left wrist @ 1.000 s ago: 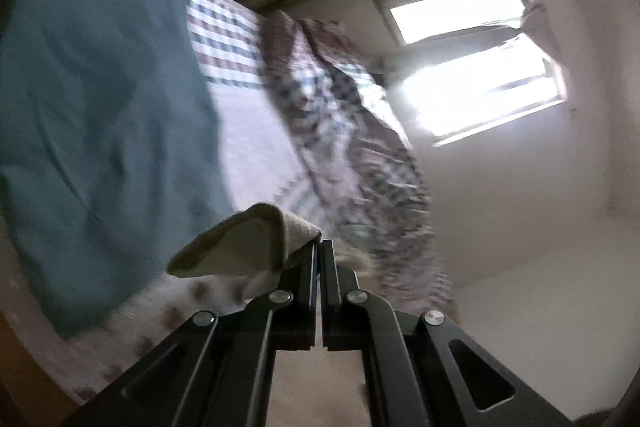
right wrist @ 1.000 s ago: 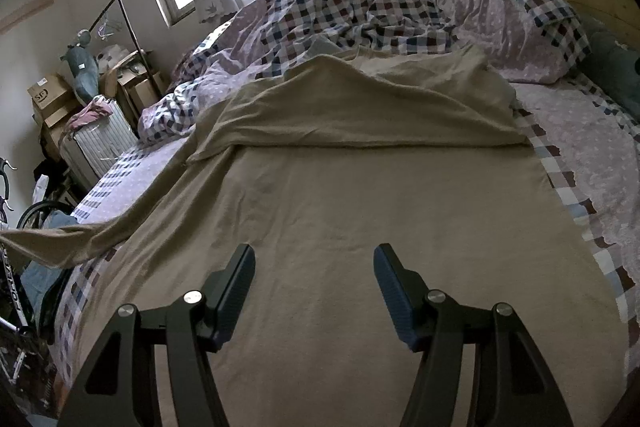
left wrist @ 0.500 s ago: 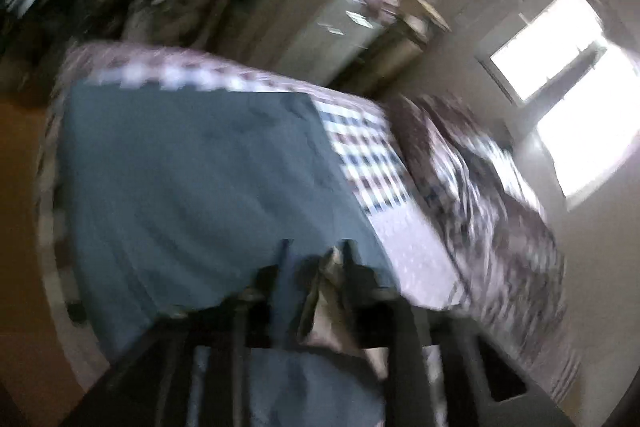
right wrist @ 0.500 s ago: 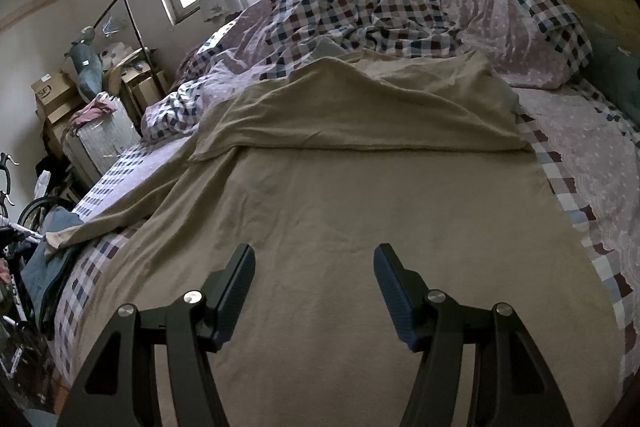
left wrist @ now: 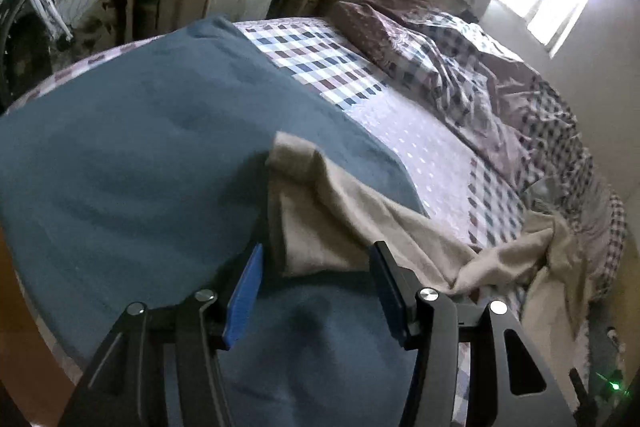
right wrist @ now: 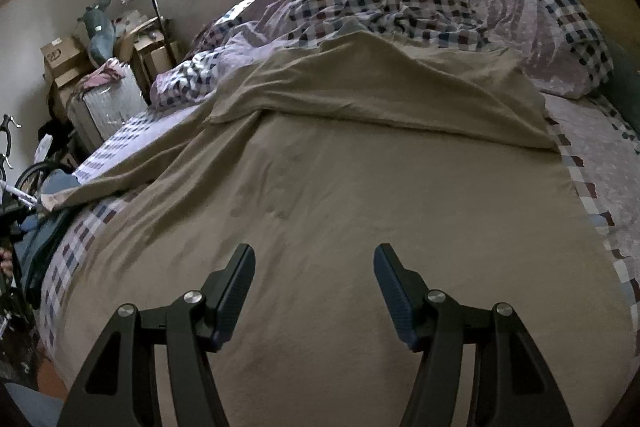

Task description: Fold clothes

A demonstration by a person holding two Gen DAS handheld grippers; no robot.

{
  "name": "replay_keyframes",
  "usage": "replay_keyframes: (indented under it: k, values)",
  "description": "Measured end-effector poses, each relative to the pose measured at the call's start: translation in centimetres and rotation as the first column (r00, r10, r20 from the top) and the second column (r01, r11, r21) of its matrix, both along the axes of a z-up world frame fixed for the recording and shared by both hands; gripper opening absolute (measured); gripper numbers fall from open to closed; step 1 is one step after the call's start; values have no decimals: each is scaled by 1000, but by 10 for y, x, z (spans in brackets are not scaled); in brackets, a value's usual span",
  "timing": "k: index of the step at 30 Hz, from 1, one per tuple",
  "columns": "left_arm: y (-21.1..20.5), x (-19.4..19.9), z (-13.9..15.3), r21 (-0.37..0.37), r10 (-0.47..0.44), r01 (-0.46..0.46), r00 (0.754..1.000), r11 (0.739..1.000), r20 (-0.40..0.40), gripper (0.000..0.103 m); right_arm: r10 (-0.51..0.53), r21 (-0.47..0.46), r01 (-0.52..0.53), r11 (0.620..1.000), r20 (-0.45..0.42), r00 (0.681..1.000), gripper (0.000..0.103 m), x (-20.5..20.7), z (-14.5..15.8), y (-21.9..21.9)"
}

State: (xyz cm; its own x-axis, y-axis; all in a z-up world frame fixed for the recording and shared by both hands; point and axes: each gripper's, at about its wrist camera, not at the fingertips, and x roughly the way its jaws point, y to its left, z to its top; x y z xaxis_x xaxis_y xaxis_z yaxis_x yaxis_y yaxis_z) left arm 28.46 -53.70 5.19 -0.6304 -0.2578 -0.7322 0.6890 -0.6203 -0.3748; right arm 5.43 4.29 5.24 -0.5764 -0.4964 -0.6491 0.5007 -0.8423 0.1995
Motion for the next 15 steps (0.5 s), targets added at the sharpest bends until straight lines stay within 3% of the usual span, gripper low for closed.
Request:
replay_keyframes:
  k: [1, 2, 5, 8, 13, 14, 15]
  values:
    - [-2, -3, 0, 0, 16, -16, 1000, 1000, 9, 21, 3, 2, -3, 1000, -2, 1000, 65, 0, 0, -1]
    - [-5, -2, 0, 11, 34, -34, 999, 999, 20, 8, 5, 3, -5, 1000, -4, 1000, 65, 1, 0, -2]
    - [-5, 0, 10, 30, 38, -37, 999, 999, -28, 4, 5, 0, -5, 1000, -4, 1000, 65, -1, 1, 0]
    - [3, 16, 36, 75, 7, 4, 989, 997, -149, 4, 5, -2, -5, 1000, -6, 1000, 65, -2, 2, 0]
    - [18, 58, 76, 219, 36, 47, 933, 975, -357, 4, 6, -13, -6, 1000, -9, 1000, 65, -1, 6, 3]
    - [19, 65, 78, 253, 61, 38, 927, 967, -371, 4, 6, -13, -6, 1000, -10, 1000, 65, -1, 6, 4]
    - [17, 69, 70, 281, 93, 1, 942, 960, -322, 4, 6, -14, -6, 1000, -11, 1000, 65, 0, 6, 4]
